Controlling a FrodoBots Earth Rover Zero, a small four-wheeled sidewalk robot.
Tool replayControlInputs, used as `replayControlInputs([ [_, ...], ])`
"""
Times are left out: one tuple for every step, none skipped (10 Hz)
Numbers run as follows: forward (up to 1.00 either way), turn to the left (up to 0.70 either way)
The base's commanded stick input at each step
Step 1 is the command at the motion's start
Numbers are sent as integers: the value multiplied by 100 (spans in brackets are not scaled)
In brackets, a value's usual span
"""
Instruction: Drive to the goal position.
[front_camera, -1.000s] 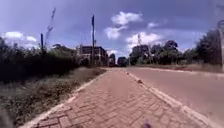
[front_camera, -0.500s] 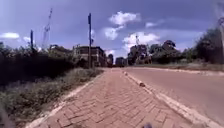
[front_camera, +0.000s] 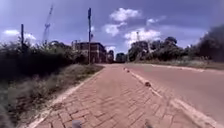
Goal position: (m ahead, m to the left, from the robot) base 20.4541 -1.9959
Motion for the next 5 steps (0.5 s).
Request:
replayControlInputs([
  [100, -27],
  [100, -12],
  [100, 0],
  [100, 0],
  [100, 0],
])
